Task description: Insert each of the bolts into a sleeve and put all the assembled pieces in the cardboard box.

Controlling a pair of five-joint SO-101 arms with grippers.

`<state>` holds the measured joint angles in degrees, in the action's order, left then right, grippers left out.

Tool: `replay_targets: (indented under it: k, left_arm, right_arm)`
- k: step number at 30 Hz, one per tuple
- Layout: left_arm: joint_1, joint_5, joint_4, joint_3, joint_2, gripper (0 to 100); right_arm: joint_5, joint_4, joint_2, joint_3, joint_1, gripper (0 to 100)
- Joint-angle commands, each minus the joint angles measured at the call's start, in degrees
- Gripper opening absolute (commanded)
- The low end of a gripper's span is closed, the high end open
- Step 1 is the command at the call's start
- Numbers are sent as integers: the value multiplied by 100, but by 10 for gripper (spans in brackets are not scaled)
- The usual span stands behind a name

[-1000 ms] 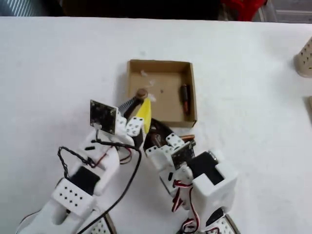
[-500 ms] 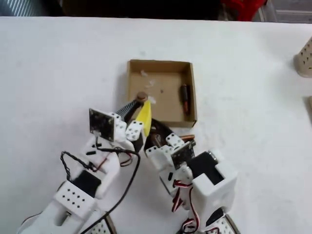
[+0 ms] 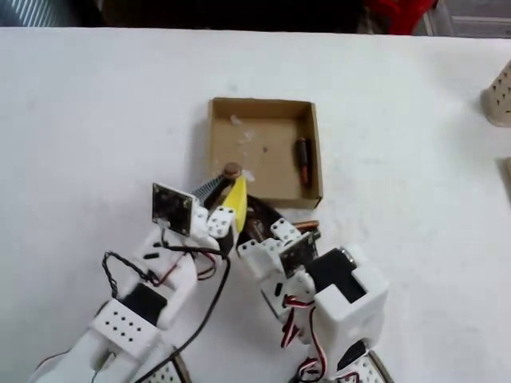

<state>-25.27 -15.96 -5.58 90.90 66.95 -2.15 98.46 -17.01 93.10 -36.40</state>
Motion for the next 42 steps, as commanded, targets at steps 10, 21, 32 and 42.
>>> replay_targets:
  k: [10, 21, 32, 42]
  left_arm:
    - [-57, -62, -141, 492, 127, 23]
    - [-48, -62, 747, 571, 154, 27]
    - [-66, -97, 1292, 563, 154, 426]
    - [40, -97, 1327, 571, 154, 428]
  right_arm:
    - [62, 66, 40, 18, 31, 16]
    - [62, 92, 66, 26, 136, 16]
    - [62, 92, 66, 26, 154, 16]
    - [62, 92, 66, 26, 154, 16]
